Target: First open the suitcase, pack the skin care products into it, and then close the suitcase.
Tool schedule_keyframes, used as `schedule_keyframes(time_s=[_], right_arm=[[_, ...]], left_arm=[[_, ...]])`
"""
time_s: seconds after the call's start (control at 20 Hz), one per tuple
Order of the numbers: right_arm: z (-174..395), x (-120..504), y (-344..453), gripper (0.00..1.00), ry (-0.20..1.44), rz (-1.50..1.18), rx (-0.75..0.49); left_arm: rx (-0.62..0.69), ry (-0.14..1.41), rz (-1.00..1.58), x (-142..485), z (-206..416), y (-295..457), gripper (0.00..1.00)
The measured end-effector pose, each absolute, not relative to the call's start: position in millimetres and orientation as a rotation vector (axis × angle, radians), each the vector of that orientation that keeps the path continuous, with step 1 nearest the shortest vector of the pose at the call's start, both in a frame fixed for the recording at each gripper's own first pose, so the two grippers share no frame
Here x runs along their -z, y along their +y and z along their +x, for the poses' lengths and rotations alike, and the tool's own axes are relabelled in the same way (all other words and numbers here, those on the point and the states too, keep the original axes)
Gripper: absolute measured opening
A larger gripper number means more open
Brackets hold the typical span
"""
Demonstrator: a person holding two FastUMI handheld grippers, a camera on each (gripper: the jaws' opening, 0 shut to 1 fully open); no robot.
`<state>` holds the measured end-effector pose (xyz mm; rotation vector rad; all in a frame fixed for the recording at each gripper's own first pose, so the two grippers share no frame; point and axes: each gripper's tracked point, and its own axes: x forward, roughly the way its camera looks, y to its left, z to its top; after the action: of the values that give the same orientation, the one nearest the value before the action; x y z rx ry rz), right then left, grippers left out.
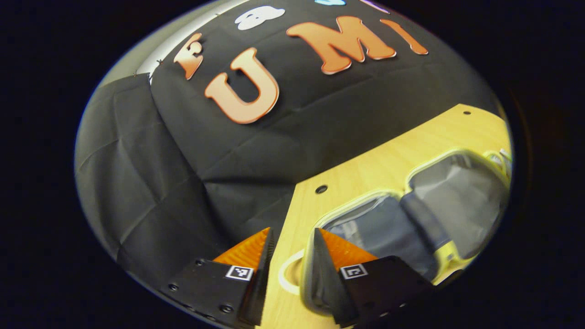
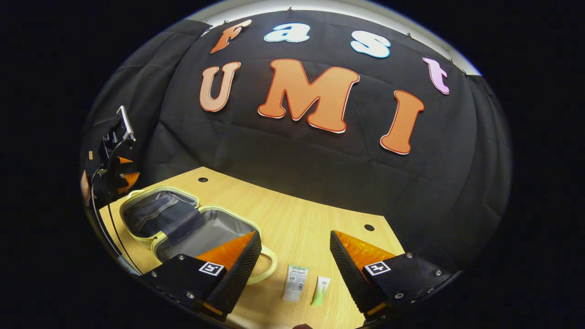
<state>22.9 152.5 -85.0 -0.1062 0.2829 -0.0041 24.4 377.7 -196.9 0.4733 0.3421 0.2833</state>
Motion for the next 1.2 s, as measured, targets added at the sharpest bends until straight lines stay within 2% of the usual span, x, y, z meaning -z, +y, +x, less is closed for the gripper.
schedule_keyframes(time_s=[0.05,0.1,0.25,0.3,0.4,0.45,0.55,0.65,0.8,1.2], right_arm=[[21,88,147,0.96,0.286,-0.101,0.009],[20,91,142,0.96,0.291,-0.099,0.012],[13,103,123,0.96,0.306,-0.080,0.016],[11,107,116,0.96,0.313,-0.078,0.019],[8,115,101,0.96,0.324,-0.067,0.025],[7,117,95,0.96,0.324,-0.062,0.027],[4,119,81,0.96,0.321,-0.057,0.031],[2,121,66,0.96,0.318,-0.058,0.039],[-2,126,37,0.96,0.321,-0.057,0.062],[-16,144,-23,0.96,0.354,-0.101,0.054]], left_arm=[[-0.249,0.313,0.454,189,26,353,0.65],[-0.218,0.287,0.429,180,25,332,0.81],[-0.093,0.208,0.346,155,30,238,0.79],[-0.062,0.193,0.325,151,31,217,0.89],[0.003,0.182,0.287,148,33,169,0.88],[0.027,0.180,0.279,149,33,149,0.84],[0.079,0.175,0.262,152,30,108,0.93],[0.139,0.190,0.246,166,30,62,0.95],[0.212,0.221,0.209,189,27,-3,0.96],[0.330,0.372,0.163,257,42,-117,0.96]])
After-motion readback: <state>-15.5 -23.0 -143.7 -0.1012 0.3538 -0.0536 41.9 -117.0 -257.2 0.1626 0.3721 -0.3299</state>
